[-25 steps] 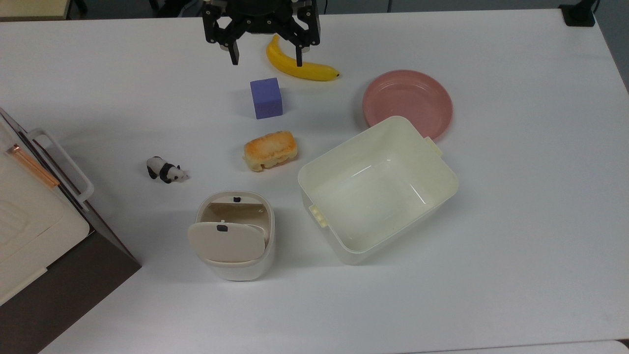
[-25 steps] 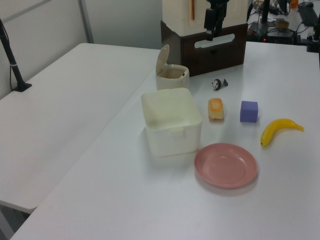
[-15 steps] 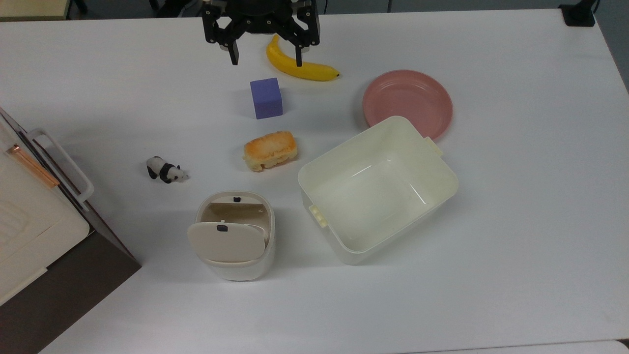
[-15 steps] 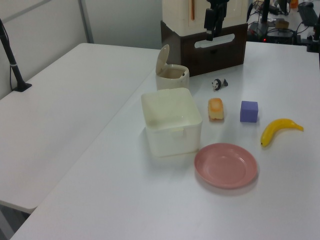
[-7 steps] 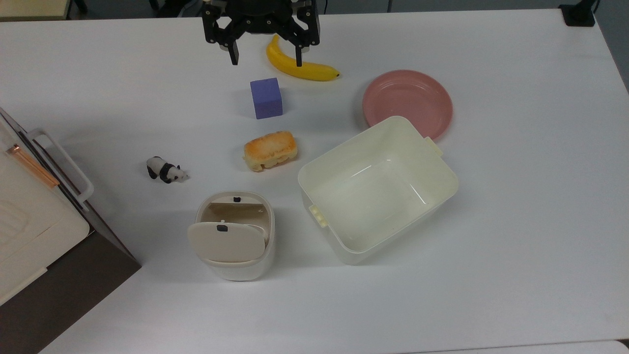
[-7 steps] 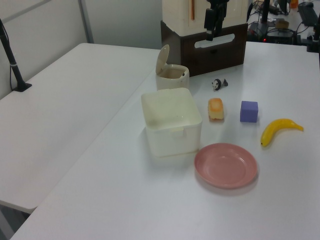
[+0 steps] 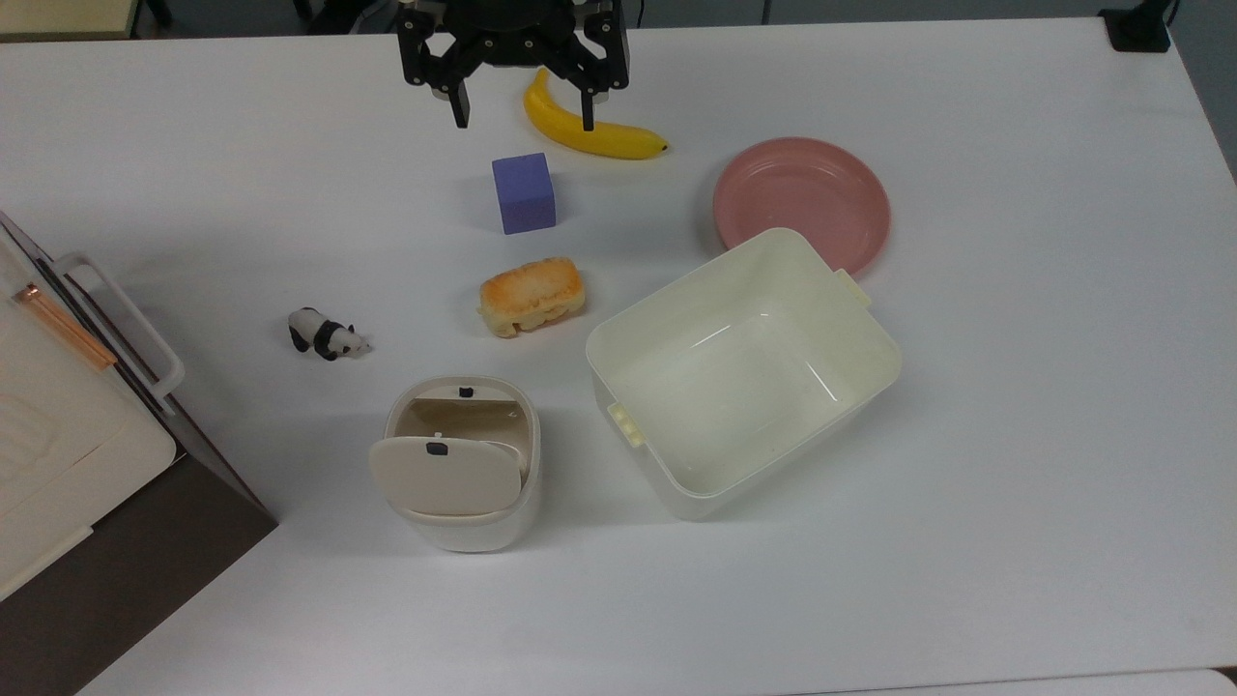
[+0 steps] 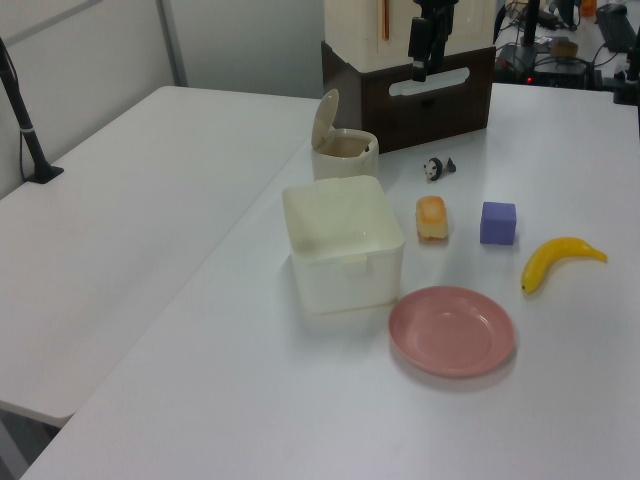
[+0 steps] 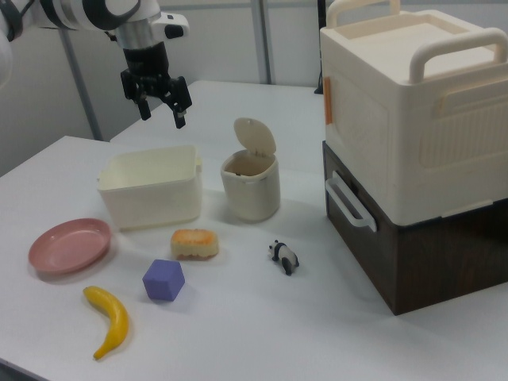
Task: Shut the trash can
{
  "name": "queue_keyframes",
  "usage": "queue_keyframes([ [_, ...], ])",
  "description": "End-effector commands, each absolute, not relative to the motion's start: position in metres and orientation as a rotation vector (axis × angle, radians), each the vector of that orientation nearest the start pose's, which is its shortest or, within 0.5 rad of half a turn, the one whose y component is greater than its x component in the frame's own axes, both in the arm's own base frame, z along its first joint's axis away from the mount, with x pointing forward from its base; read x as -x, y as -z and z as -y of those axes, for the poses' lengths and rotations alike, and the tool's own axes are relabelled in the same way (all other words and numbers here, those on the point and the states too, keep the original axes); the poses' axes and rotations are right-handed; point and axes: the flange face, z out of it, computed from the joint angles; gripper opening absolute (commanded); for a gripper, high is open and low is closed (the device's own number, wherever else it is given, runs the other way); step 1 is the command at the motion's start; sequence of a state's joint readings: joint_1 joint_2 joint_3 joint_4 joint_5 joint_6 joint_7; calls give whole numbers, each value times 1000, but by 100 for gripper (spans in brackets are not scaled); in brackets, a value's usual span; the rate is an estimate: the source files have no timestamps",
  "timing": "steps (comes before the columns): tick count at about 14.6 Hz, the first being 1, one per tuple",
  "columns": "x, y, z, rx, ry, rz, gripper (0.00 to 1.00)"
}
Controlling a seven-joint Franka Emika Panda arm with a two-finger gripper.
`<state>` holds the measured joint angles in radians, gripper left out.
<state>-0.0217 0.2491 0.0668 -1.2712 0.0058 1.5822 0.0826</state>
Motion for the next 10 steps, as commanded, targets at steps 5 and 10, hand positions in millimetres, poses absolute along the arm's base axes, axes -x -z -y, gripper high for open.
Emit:
queue_keyframes([
  [5, -624, -621, -21, 3108, 120, -43, 100],
  [10, -624, -621, -22, 3108, 120, -43, 100],
])
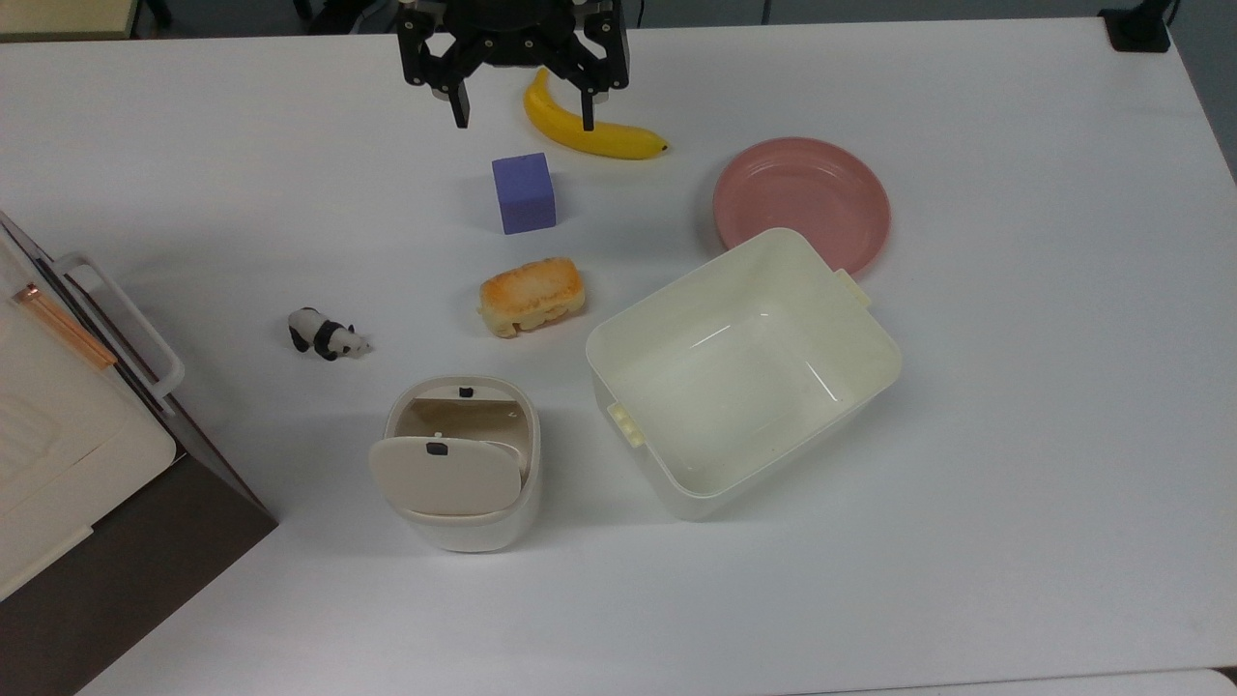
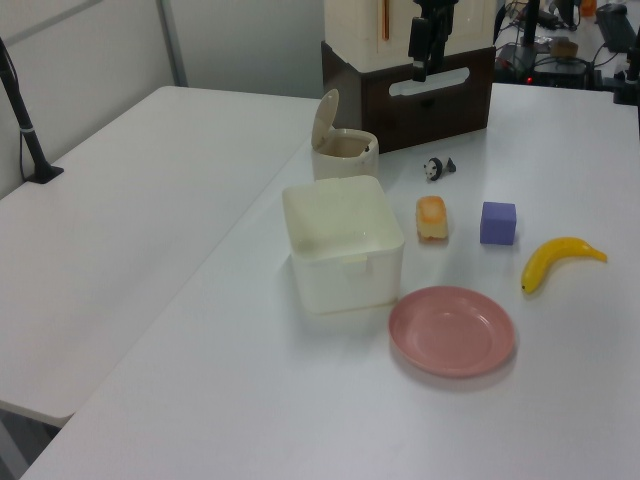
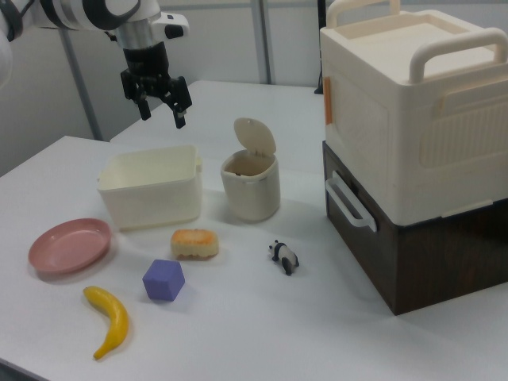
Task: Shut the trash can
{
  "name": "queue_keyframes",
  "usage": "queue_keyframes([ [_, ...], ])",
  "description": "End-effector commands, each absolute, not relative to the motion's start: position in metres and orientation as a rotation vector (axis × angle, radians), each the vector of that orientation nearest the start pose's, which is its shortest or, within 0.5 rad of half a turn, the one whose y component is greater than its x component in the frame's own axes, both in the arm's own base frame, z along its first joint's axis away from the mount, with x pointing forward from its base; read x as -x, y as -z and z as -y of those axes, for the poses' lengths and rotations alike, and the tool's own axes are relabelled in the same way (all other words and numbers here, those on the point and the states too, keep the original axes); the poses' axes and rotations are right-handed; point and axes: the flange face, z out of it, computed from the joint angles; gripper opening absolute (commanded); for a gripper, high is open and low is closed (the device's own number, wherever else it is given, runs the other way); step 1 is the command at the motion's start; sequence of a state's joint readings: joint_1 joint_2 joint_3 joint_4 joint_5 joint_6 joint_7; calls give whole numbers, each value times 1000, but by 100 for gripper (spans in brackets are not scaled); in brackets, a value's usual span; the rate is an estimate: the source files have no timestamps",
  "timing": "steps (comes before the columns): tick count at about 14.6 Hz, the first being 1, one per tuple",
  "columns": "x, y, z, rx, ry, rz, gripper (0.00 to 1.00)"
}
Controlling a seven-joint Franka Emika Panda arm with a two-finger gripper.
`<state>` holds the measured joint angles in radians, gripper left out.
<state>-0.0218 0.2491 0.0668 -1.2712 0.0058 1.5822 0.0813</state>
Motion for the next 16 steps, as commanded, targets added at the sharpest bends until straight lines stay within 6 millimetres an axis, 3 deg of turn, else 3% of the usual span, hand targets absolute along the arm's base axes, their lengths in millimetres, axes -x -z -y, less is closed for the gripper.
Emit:
queue_keyframes([
  [1, -624, -621, -22, 3108, 120, -43, 100],
  [16, -624, -618, -22, 3109, 103, -27, 100],
])
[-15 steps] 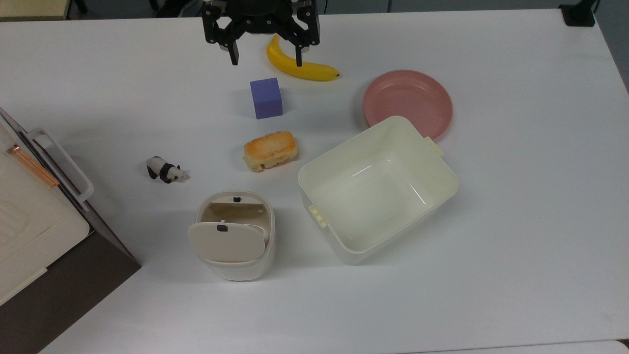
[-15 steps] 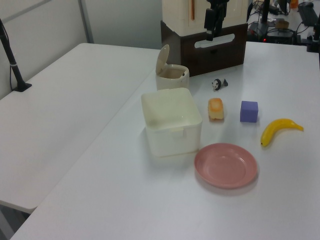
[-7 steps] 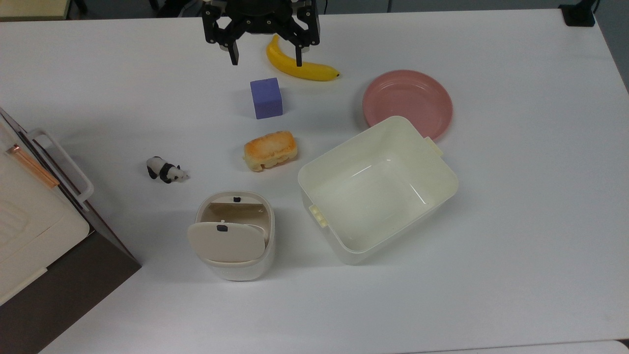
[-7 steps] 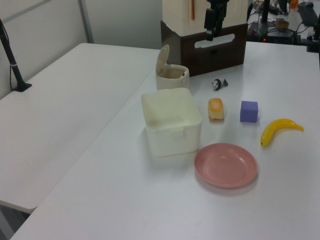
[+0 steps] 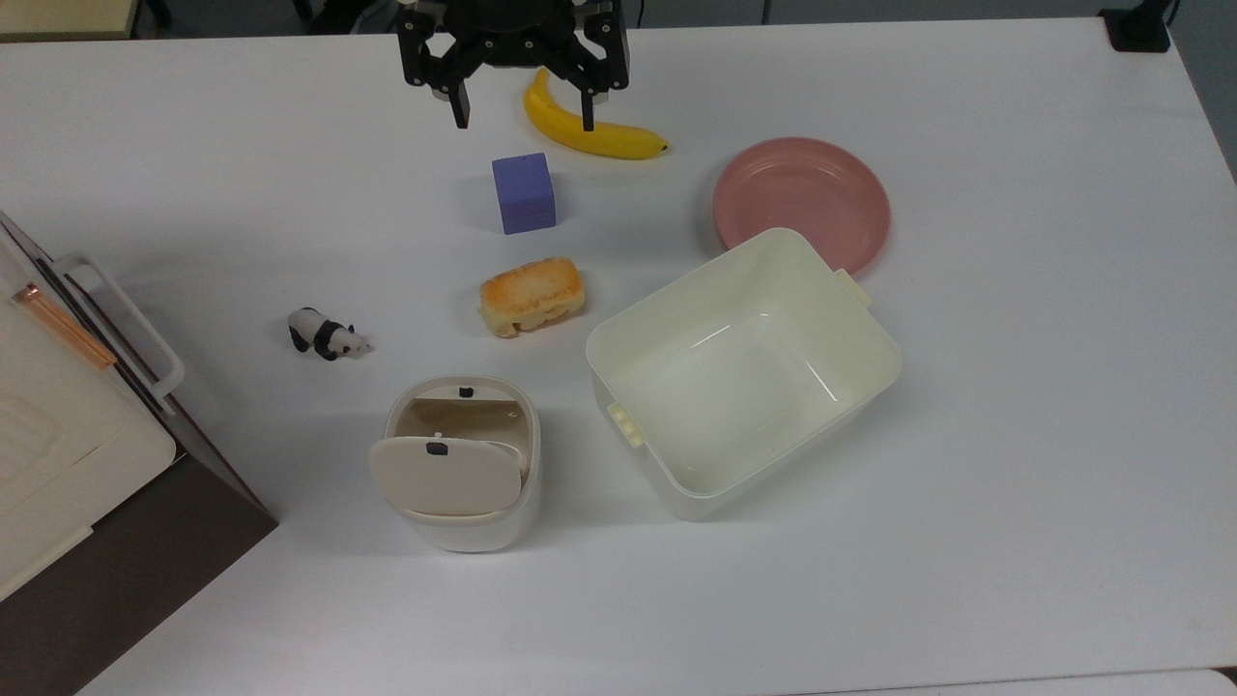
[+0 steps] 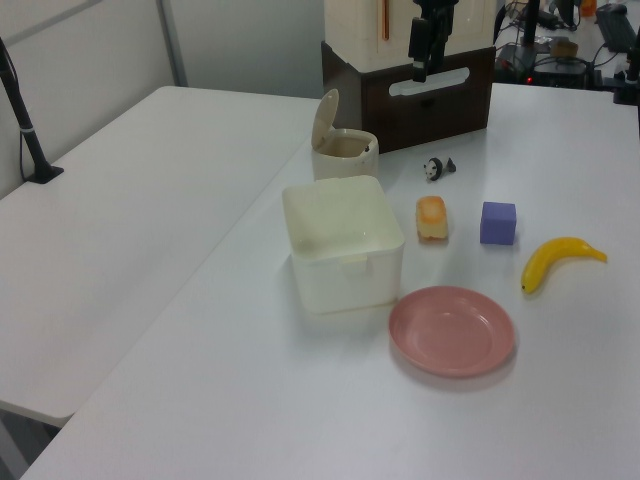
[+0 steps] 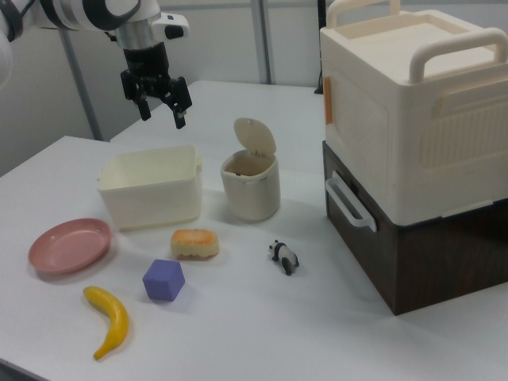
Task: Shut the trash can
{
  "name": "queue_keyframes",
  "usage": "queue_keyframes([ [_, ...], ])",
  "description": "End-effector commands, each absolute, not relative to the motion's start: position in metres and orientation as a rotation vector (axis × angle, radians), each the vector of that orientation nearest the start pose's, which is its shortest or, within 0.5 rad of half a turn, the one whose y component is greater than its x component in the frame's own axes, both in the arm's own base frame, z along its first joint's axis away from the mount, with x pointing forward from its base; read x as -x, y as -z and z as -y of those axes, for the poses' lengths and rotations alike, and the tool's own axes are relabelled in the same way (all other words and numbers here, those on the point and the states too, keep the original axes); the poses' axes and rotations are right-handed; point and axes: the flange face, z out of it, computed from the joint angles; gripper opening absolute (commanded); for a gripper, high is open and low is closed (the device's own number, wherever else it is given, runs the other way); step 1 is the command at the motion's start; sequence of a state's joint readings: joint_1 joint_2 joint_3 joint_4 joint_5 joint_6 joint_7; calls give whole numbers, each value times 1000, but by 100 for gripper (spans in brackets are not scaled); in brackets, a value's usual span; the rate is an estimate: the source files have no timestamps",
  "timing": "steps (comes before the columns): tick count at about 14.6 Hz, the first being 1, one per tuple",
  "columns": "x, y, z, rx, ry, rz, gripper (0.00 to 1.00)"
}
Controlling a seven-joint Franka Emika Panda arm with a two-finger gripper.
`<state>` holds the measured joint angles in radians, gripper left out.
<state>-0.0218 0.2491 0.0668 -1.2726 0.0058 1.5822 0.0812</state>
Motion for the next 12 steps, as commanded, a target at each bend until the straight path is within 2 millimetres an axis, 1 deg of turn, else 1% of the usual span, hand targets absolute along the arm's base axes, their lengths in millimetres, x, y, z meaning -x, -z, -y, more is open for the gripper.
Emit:
queue_keyframes([
  [1, -624, -619, -22, 3109, 106, -27, 100],
  [6, -624, -617, -22, 3111, 99, -24, 100],
  [8, -624, -611, -22, 3112, 85, -24, 100],
  [12, -623, -612, -21, 3113, 80, -26, 100],
])
